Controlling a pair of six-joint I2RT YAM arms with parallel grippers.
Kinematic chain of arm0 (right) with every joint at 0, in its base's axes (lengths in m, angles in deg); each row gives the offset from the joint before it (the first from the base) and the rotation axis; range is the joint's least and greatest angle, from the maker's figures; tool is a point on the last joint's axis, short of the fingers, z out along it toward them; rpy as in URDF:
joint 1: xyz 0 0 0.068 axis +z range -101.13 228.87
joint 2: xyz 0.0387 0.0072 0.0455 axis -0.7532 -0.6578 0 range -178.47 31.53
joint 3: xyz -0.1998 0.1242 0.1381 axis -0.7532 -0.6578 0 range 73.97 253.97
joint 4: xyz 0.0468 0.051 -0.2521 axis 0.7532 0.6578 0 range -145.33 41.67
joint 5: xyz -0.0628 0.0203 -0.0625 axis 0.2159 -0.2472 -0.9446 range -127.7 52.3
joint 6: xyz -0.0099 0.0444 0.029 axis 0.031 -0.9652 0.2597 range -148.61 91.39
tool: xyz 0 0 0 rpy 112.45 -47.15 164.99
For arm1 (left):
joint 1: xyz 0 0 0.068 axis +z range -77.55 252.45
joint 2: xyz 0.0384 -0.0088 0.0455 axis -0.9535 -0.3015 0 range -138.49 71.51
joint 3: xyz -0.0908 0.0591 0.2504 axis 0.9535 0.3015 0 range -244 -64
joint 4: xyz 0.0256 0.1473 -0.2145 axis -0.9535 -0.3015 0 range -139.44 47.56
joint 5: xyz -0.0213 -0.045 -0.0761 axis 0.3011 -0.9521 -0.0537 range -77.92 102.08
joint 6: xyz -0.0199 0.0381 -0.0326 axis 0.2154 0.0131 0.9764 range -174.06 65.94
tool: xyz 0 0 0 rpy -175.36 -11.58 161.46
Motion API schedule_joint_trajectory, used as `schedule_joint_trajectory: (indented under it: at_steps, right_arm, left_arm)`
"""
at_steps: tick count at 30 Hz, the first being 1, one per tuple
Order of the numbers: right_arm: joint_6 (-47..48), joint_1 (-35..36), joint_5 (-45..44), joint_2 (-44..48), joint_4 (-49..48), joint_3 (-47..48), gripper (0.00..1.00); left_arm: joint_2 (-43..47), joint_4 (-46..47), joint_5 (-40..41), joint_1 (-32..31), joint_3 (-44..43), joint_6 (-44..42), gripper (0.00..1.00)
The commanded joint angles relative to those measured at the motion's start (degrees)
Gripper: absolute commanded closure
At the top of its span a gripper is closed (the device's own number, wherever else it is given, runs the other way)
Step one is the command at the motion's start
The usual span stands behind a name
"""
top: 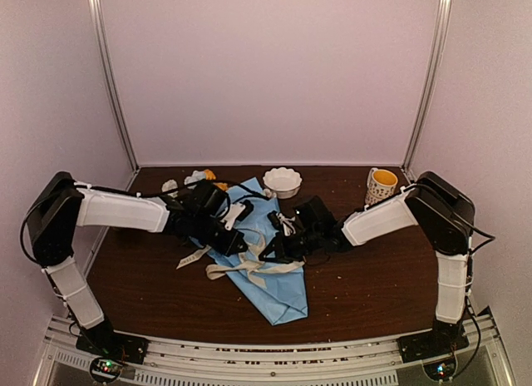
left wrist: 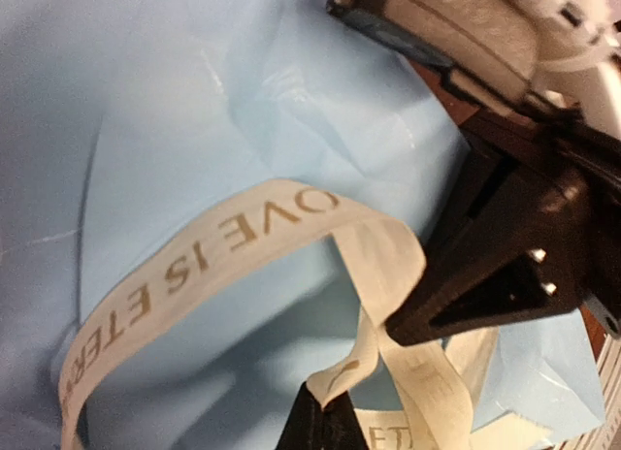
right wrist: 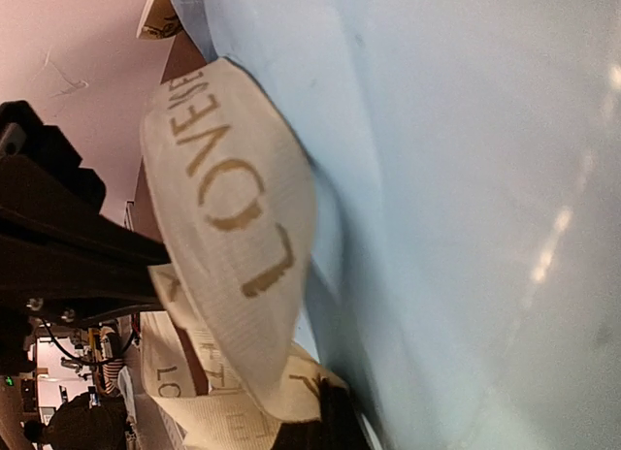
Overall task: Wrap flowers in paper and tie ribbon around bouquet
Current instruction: Cross the ribbon over the folded bouquet.
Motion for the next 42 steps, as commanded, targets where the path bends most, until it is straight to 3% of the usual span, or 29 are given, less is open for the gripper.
schedule_joint_trajectory:
  at_steps: [1,7,16,25,32,35,36,38,40,42]
  right_arm:
    - [-0.3,-1.1,-1.1,-0.1,0.2,0.1,1.0]
    - [3.7,-1.2,-1.6,-0.8,4.7,0.8,1.0]
    - [7.3,-1.2,-1.8,-1.6,9.0,1.2,1.0]
    - [10.1,-1.4,-1.4,-3.2,13.0,3.1,1.0]
    - [11.9,-1.5,-1.6,-3.2,15.1,3.9,1.0]
    - [12.0,-1.4,-1.5,-3.1,15.9,4.3,1.0]
    - [12.2,-1.4,-1.4,-3.2,16.1,4.4,1.0]
    - [12.5,-1.4,-1.3,-3.1,16.7,4.7,1.0]
    - [12.8,-1.4,-1.3,-3.0,17.1,4.9,1.0]
    - [12.9,-1.4,-1.3,-2.8,17.3,4.9,1.0]
  left_arm:
    - [9.9,3.2,2.6,-0.1,4.4,-0.8,1.0]
    - [23.3,5.0,6.7,-0.2,10.5,0.4,1.0]
    - [35.0,4.5,14.8,-0.1,16.4,5.1,1.0]
    - [53.1,0.0,35.2,-0.5,25.8,19.6,1.0]
    - [52.9,-8.0,36.3,-1.0,27.7,26.3,0.97]
    - [51.8,-15.5,42.1,-1.1,25.6,30.7,0.95]
    - [51.8,-18.7,45.3,-1.1,24.8,33.1,0.9]
    - [52.1,-29.0,51.7,-1.1,23.5,41.5,0.67]
    - [52.6,-34.5,55.0,-1.1,23.3,47.9,0.5]
    - [52.7,-31.2,54.3,-1.2,23.6,45.3,0.46]
